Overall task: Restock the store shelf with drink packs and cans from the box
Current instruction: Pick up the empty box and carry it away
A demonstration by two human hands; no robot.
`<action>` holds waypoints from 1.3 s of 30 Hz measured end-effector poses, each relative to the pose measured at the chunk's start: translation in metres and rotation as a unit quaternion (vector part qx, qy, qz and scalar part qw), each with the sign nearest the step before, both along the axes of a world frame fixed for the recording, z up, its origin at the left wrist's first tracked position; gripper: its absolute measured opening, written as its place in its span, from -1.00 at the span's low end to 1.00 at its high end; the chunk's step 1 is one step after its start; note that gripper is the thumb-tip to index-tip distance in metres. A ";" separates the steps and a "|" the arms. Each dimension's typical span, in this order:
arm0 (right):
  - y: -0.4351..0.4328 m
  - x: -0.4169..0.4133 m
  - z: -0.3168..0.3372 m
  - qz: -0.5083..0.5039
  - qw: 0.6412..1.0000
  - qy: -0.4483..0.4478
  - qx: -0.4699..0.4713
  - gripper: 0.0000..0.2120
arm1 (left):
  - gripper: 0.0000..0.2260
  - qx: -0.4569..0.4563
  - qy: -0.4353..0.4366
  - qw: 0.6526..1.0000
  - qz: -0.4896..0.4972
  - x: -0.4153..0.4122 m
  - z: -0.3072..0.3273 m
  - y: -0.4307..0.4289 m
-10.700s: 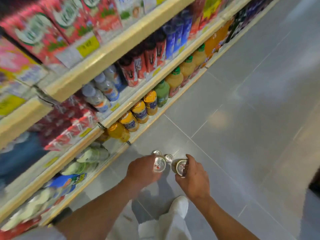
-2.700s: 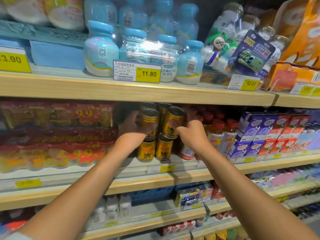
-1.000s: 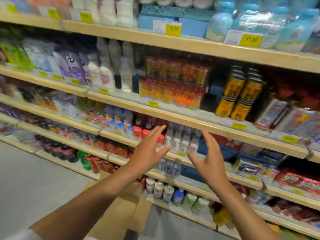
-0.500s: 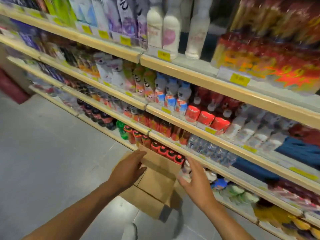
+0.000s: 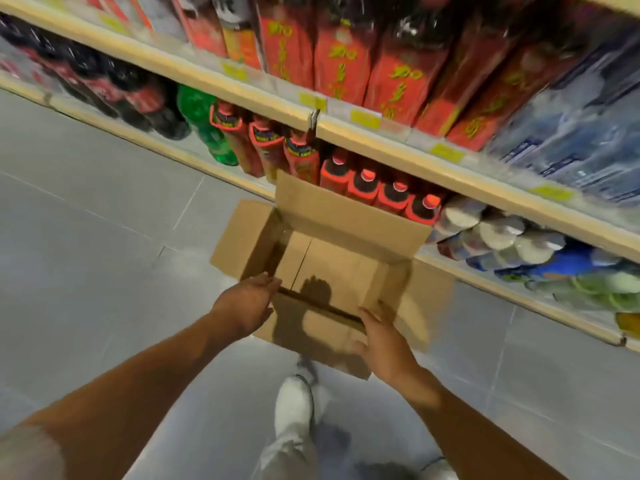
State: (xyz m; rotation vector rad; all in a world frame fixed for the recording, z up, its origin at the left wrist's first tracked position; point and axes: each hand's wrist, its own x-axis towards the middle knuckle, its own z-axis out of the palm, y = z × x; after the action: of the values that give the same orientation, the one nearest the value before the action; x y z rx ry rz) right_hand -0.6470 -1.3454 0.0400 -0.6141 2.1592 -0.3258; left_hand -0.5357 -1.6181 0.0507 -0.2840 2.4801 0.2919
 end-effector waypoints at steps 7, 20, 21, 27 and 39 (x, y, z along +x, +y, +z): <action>0.001 0.016 -0.151 0.052 0.995 -0.031 0.073 -0.53 | -0.60 -0.004 -0.084 0.992 -0.090 -0.003 -0.144 -0.014; 0.020 0.038 -0.114 -0.008 0.987 0.118 0.113 -0.85 | -0.74 -0.021 -0.011 0.992 -0.125 0.013 -0.127 -0.004; 0.026 0.043 -0.099 -0.015 0.987 0.105 0.117 -0.84 | -0.72 -0.019 -0.021 0.990 -0.140 0.018 -0.113 0.000; 0.078 0.075 -0.003 -0.058 0.992 0.073 0.089 -0.84 | -0.92 -0.037 -0.014 0.984 -0.176 0.025 -0.017 0.046; 0.297 0.216 0.107 -0.259 0.960 0.021 0.105 -0.64 | -0.69 0.065 -0.070 0.960 -0.263 0.029 0.065 0.229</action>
State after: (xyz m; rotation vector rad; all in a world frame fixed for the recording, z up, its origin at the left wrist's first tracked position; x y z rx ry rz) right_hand -0.4310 -1.0485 0.1467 0.0750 2.3334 -0.3553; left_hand -0.5065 -1.3895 0.1156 0.3942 2.2790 0.1987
